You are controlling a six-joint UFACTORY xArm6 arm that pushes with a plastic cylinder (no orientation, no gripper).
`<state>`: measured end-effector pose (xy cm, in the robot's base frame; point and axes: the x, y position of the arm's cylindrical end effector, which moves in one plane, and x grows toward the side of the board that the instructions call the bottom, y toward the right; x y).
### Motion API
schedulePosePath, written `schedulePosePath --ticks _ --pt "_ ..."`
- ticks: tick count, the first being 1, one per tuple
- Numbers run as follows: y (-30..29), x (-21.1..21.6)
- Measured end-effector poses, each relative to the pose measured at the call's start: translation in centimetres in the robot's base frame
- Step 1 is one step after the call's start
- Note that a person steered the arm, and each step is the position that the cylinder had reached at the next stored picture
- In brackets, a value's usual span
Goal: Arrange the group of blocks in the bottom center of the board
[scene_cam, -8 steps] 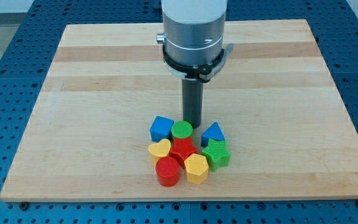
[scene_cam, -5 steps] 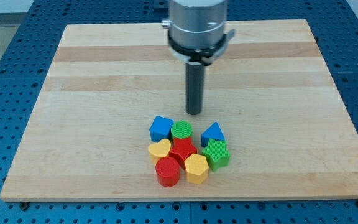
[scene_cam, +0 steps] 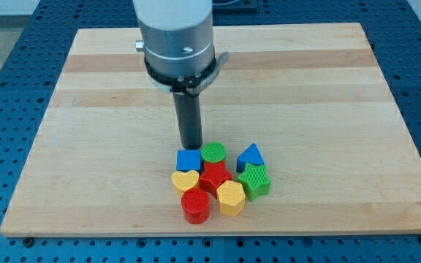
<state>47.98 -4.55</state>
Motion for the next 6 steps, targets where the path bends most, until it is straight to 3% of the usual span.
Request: schedulePosePath --ticks 1,3,6 --pt "3.5 -2.8" --pt "18.3 -2.8" --pt "14.8 1.0"
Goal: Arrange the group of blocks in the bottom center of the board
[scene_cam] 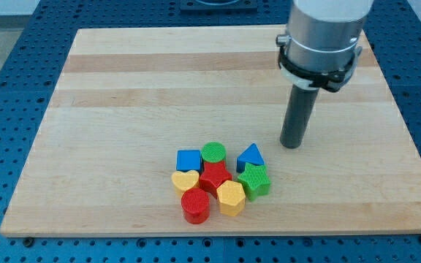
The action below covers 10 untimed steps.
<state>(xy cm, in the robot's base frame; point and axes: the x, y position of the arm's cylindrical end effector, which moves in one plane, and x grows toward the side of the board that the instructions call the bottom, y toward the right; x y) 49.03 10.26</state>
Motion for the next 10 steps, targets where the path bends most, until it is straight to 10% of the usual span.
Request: schedulePosePath --ticks 10 --pt "-2.6 3.8"
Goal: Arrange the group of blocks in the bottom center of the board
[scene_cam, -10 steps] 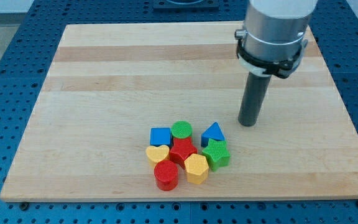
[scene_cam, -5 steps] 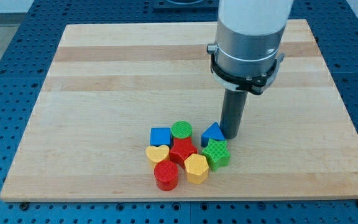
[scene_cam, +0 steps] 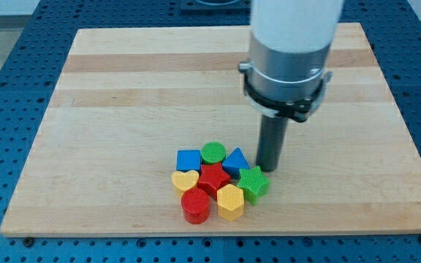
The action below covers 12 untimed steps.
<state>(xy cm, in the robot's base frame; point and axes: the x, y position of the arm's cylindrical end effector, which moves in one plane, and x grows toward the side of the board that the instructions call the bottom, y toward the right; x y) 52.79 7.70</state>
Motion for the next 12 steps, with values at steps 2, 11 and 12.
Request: schedulePosePath --ticks 2,11,12 --pt "3.4 2.9" --pt "11.5 -13.7" --pt "15.1 -23.4"
